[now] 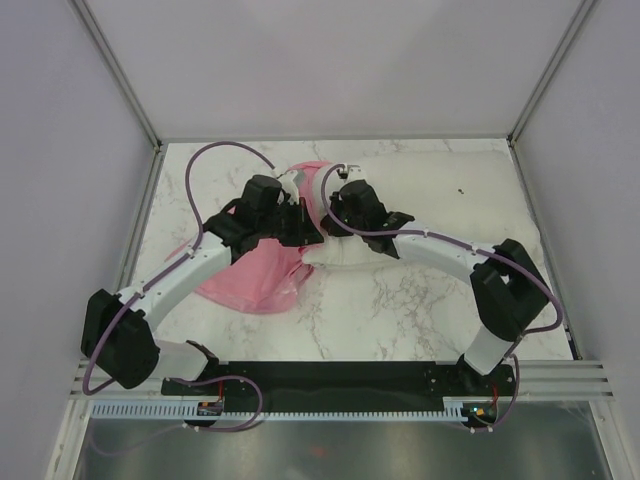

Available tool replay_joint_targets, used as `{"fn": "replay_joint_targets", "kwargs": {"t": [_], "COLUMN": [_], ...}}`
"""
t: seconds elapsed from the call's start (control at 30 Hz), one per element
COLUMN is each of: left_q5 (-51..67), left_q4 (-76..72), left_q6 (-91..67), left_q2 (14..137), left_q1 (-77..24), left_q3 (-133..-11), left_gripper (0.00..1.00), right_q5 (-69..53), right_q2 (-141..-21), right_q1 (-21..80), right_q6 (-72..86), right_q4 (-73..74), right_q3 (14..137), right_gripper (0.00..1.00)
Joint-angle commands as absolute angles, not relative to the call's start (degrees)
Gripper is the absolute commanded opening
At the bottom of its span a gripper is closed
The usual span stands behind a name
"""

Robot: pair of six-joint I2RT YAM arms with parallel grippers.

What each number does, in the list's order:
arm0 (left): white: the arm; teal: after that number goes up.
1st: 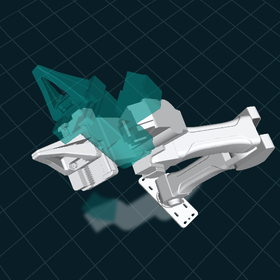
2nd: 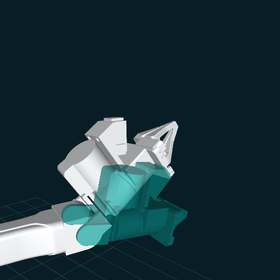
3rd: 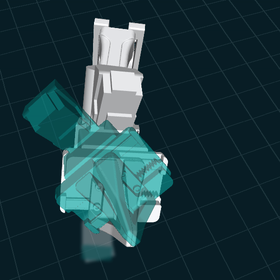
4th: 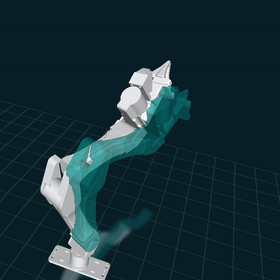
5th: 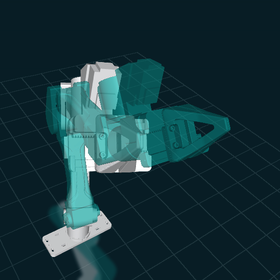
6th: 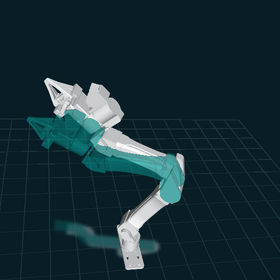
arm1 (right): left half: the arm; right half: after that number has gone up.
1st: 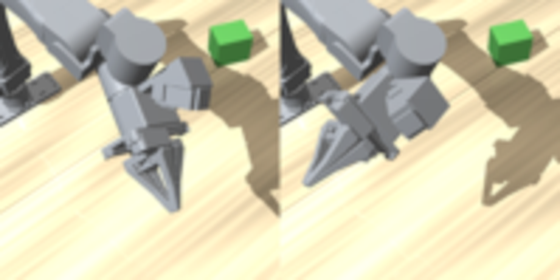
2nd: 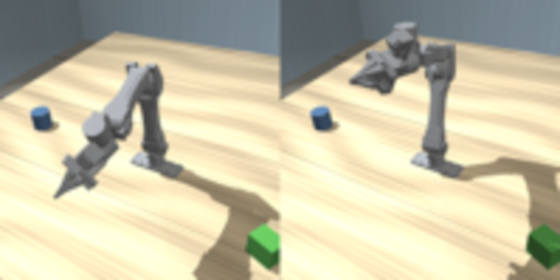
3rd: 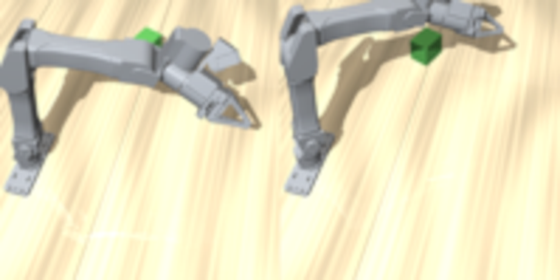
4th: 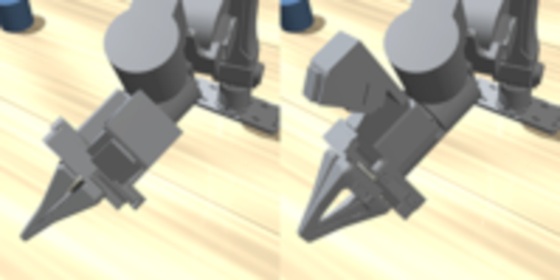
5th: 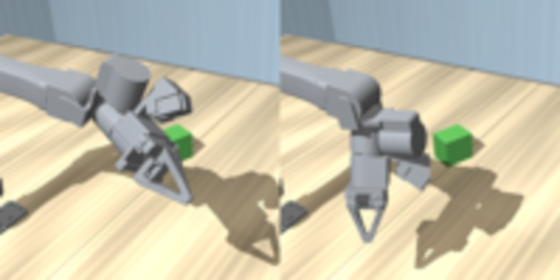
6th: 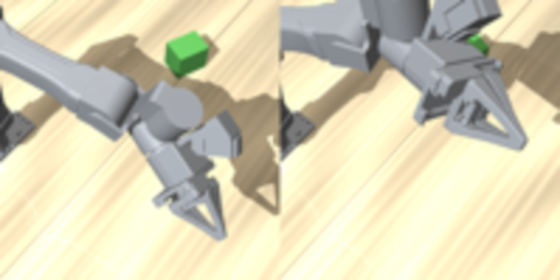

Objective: Put the pillow into the pillowcase

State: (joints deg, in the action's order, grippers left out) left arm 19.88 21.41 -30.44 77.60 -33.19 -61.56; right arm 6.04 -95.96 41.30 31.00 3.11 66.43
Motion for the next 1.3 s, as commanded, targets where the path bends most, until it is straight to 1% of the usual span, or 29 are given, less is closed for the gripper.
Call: {"fn": "replay_joint_targets", "kwargs": {"t": [0.0,0.07,0.13,0.17,0.23,0.27,0.37,0.43,0.47,0.53,0.57,0.67,0.7,0.83,0.97,1.07,1.13,1.27], "left_q5": [33.31,32.7,29.29,22.74,13.76,5.62,-4.0,-5.27,-7.01,-9.31,-10.36,-12.03,-12.39,-15.29,-15.73,-18.79,-20.91,-23.63], "left_q4": [22.59,22.67,24.51,25.91,31.18,32.77,35.07,35.16,35.24,35.16,34.98,33.85,33.49,31.03,29.44,29.35,29.27,29.44], "left_q6": [-34.36,-34.1,-33.23,-31.31,-28.32,-27.69,-26.11,-25.75,-25.75,-26.1,-26.36,-27.16,-27.42,-29.35,-29.62,-30.5,-30.94,-30.76], "left_q2": [73.48,72.95,72.95,73.3,75.31,76.11,79.27,81.64,82.52,83.58,84.54,85.17,84.99,81.31,78.75,79.19,81.02,86.56], "left_q1": [-35.33,-34.46,-32.53,-32.26,-32.17,-32.17,-32.17,-32.43,-32.69,-34.36,-34.71,-36.03,-36.56,-37.44,-38.4,-41.56,-43.68,-44.03], "left_q3": [-63.9,-64.07,-64.25,-65.03,-66.96,-67.58,-68.81,-69.43,-69.78,-70.31,-70.49,-70.66,-70.58,-68.04,-67.15,-68.2,-69.08,-70.49], "left_gripper": [0.02,0.02,0.02,0.02,0.02,0.02,0.02,0.02,0.06,0.15,0.31,0.51,0.54,0.67,0.7,0.74,0.83,0.83], "right_q5": [9.06,7.65,6.5,6.76,7.47,7.38,6.24,6.06,6.15,5.98,5.8,5.28,5.01,4.75,4.92,4.75,4.66,4.13], "right_q2": [-100.8,-100.29,-97.04,-95.73,-92.12,-90.98,-87.2,-85.17,-84.38,-84.02,-84.11,-84.72,-84.81,-85.6,-86.22,-86.75,-86.75,-86.49], "right_q1": [37.27,36.57,36.12,36.21,36.12,36.12,36.21,36.12,36.12,36.12,36.04,36.12,36.12,36.12,36.12,36.12,36.12,36.12], "right_q6": [33.84,34.1,33.84,32.88,31.65,30.51,29.1,28.65,28.48,27.86,27.77,27.77,27.86,27.77,27.6,27.33,27.42,27.6], "right_q4": [-5.89,-6.76,-8.78,-8.61,-6.51,-5.72,-2.56,-1.41,-0.71,-0.35,-0.09,-0.09,-0.09,-0.09,1.3,1.84,1.93,1.93], "right_q3": [68.12,65.06,62.5,60.92,60.12,60.12,59.94,59.85,59.94,60.29,60.55,61.0,61.17,61.52,62.4,63.45,63.81,64.25], "right_gripper": [0.0,0.0,0.0,0.0,0.0,0.0,0.0,0.0,0.0,0.0,0.0,0.0,0.0,0.0,0.0,0.0,0.0,0.0]}}
